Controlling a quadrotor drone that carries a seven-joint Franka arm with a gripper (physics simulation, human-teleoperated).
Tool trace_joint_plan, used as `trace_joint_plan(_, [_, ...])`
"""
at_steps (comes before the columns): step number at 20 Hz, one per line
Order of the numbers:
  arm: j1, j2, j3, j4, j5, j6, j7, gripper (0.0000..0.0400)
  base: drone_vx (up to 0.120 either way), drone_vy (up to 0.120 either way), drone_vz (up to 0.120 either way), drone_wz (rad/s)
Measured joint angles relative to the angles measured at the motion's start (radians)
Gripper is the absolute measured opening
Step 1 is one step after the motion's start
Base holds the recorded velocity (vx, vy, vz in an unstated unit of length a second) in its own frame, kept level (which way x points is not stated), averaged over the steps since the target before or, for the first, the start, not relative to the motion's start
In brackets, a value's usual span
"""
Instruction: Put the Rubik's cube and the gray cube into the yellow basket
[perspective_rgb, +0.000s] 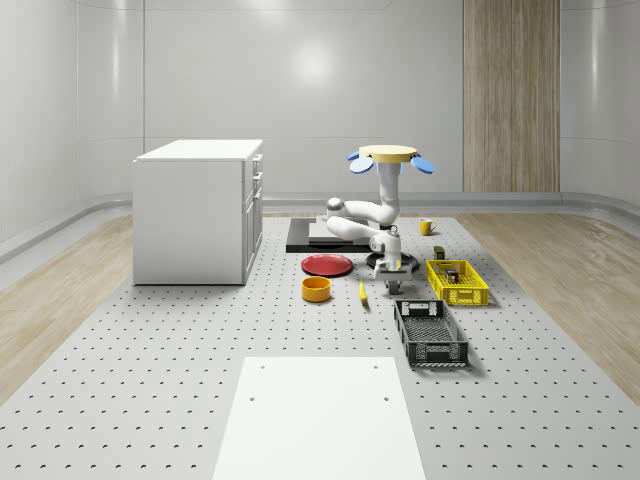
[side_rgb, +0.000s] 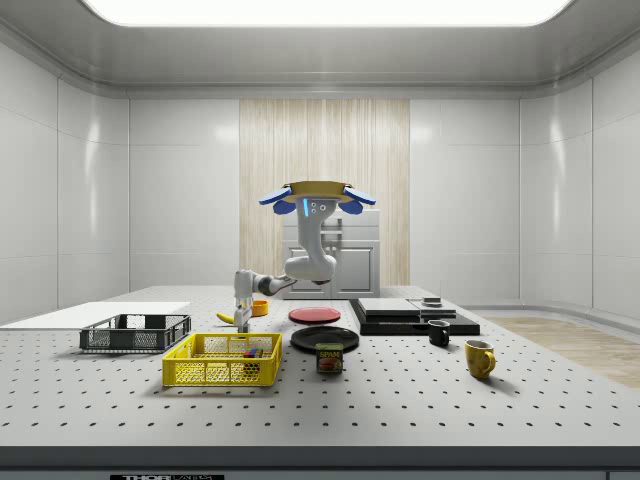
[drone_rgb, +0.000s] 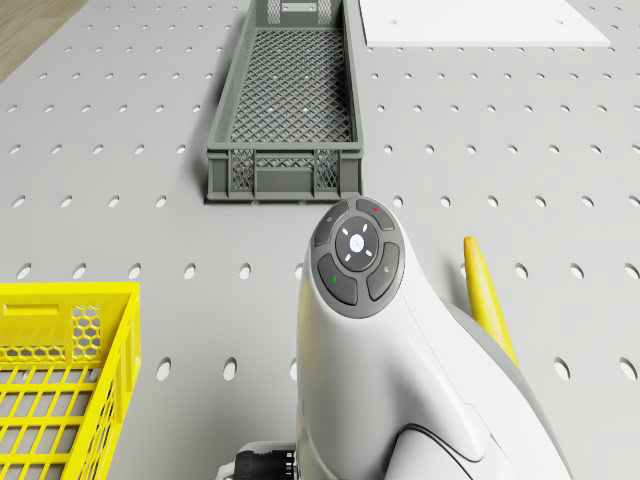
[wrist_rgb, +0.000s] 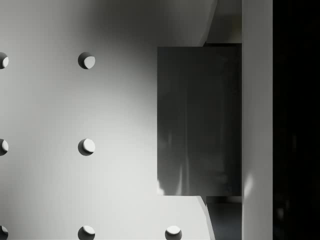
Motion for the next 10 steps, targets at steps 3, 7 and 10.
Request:
trace_joint_plan(3, [0.0,0.001,0.001,0.0,0.0,-0.001,0.0,0.0253,0.0,0.0,0.0,0.0])
trace_joint_plan(7, [0.007,0.001,0.032,-0.009,0.029,-0.014,-0.001,0.0251,0.0,0.0,0.0,0.0])
trace_joint_plan(10, [0.014,0.0,0.071,-0.018,0.066,-0.029,-0.002,0.0251,0.0,0.0,0.053,0.0])
